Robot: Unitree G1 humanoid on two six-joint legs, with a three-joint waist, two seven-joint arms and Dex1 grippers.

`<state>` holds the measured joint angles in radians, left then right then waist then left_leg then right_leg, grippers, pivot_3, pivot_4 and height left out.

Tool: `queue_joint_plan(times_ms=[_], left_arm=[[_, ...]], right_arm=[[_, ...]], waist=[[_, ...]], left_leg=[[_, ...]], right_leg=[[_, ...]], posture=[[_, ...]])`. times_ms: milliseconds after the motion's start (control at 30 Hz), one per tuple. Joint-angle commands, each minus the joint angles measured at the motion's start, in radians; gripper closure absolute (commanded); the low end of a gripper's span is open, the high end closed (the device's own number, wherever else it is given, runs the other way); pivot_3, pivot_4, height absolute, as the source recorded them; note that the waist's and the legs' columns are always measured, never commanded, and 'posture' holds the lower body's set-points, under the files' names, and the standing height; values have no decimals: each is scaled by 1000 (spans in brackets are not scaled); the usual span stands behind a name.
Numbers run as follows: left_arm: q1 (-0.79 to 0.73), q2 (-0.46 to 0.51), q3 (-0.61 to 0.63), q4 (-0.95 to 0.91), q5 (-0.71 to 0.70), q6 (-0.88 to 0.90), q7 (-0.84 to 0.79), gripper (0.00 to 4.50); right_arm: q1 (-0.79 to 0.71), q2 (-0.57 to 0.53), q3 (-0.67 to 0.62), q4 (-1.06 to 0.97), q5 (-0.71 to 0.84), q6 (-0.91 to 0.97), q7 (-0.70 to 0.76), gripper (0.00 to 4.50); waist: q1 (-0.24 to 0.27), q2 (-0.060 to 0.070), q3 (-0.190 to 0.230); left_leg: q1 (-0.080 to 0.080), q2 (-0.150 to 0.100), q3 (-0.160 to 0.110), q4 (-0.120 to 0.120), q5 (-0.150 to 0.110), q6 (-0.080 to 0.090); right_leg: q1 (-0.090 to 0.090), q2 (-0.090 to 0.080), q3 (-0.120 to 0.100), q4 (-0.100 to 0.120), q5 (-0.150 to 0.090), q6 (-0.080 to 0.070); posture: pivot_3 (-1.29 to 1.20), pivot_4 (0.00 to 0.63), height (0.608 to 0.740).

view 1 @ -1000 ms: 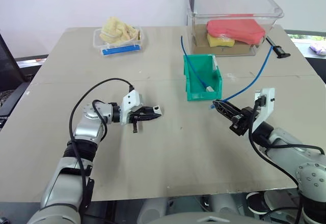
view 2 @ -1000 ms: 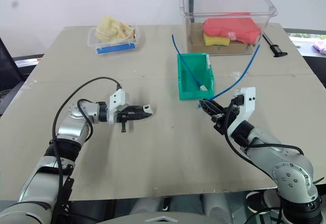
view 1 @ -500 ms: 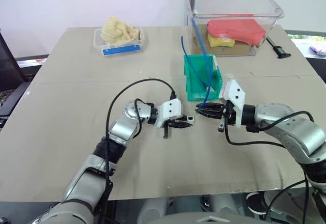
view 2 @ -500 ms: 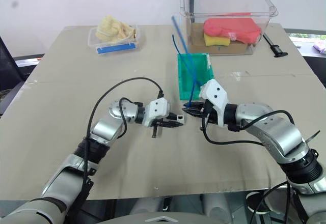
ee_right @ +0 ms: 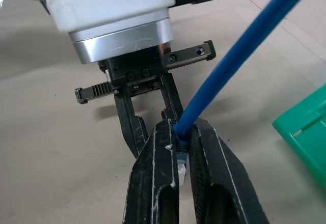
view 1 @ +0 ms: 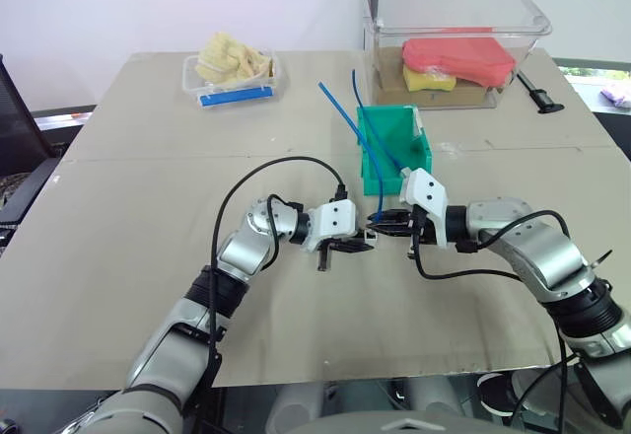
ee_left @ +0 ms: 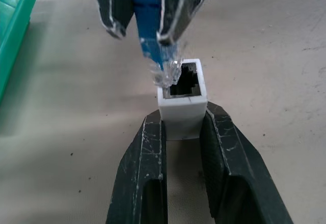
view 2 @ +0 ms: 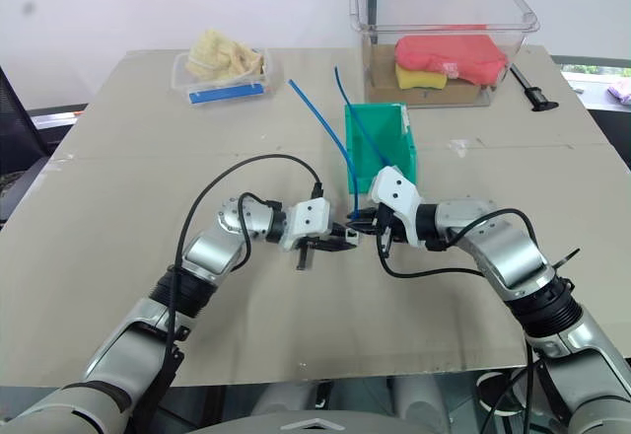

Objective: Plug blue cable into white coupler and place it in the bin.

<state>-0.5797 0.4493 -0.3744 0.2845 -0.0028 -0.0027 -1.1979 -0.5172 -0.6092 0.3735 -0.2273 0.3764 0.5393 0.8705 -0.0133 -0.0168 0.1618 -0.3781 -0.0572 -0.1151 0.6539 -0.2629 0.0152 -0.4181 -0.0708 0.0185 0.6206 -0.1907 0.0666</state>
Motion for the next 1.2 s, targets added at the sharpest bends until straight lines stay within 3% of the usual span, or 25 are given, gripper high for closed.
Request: queue_joint_plan(times_ms=[33, 433, 800, 1200], left_arm=[[-5, 0, -6, -3, 8, -5, -1, 4192], [-4, -2, -5, -5, 9, -3, 1, 4192], [-1, -5, -2, -24, 7, 14, 2, 4192], [22, 0, 3, -58, 3, 37, 13, 4192]], right_arm=[[1, -2, 16, 13, -36, -7, 42, 4500], [-8, 12, 40, 29, -82, 8, 125, 4500], [-51, 50, 90, 254, -182, -72, 196, 4500], [-42, 56, 95, 350, -221, -144, 249, 4500]], waist=[[0, 0, 0], [0, 0, -1], [-2, -1, -2], [-5, -2, -11]], left_leg=[[0, 0, 0, 0, 0, 0], [1, 0, -2, 0, 0, 0], [11, 0, -1, -1, 0, 0], [17, 1, 0, -2, 0, 0]], right_leg=[[0, 0, 0, 0, 0, 0], [1, 0, 0, 1, 0, 0], [9, 0, 1, 1, 0, 0], [13, 1, 2, 2, -1, 0]], posture=[[0, 150, 740], [0, 150, 740], [0, 150, 740], [0, 150, 740]])
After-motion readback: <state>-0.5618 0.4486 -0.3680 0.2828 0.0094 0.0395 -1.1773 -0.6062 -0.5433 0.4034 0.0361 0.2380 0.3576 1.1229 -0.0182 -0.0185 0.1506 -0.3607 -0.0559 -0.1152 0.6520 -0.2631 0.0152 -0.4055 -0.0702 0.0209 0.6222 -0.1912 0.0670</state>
